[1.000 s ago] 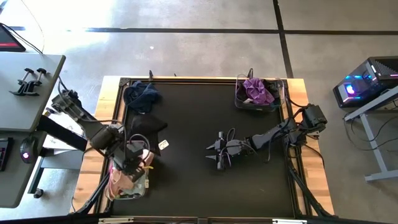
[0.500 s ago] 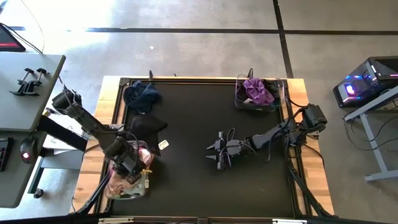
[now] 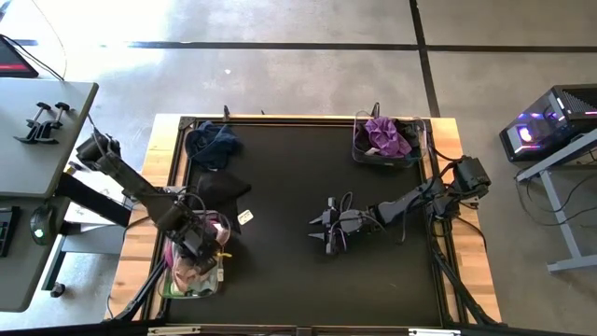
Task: Sort towels by color in basket
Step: Put the light pink towel into the bottom transparent bin
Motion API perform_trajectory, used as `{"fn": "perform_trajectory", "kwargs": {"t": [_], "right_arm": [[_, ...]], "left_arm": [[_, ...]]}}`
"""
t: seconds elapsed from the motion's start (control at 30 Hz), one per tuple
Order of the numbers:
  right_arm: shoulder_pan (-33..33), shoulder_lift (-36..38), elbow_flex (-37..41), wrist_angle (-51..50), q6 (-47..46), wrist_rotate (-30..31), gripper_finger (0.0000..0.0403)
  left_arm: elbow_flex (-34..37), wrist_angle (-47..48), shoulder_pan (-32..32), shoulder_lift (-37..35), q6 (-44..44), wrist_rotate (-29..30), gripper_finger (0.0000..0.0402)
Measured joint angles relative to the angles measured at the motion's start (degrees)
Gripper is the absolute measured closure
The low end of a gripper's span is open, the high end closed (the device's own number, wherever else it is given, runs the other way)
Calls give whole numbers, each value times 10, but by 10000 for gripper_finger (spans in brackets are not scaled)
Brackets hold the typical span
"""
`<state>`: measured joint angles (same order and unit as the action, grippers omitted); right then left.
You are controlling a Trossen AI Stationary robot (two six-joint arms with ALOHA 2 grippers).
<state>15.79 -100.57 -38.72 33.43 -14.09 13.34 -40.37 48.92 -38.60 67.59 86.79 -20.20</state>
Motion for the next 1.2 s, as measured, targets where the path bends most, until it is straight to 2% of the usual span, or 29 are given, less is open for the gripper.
{"fn": "perform_trajectory", "kwargs": {"t": [0.27, 0.37, 0.43, 0.47, 0.63, 0.77, 1.0, 1.2], "right_arm": [[0, 0, 0, -1, 0, 0, 225], [0, 0, 0, -2, 0, 0, 225], [0, 0, 0, -1, 0, 0, 225], [0, 0, 0, -2, 0, 0, 225], [0, 0, 0, -2, 0, 0, 225], [0, 0, 0, -2, 0, 0, 225], [0, 0, 0, -2, 0, 0, 225], [0, 0, 0, -6, 0, 0, 225]], "left_arm": [[-151, 81, -23, -35, 27, 146, 401], [-183, 72, -23, -35, -73, 270, 401], [-180, 49, -22, -33, -134, 366, 401], [-172, 37, -19, -32, -153, 390, 401], [-129, 48, 13, -8, -183, 399, 401], [-118, 94, 31, 7, -141, 339, 401], [-118, 253, 2, 27, -24, 343, 401], [-118, 256, -18, 56, -13, 358, 401]]}}
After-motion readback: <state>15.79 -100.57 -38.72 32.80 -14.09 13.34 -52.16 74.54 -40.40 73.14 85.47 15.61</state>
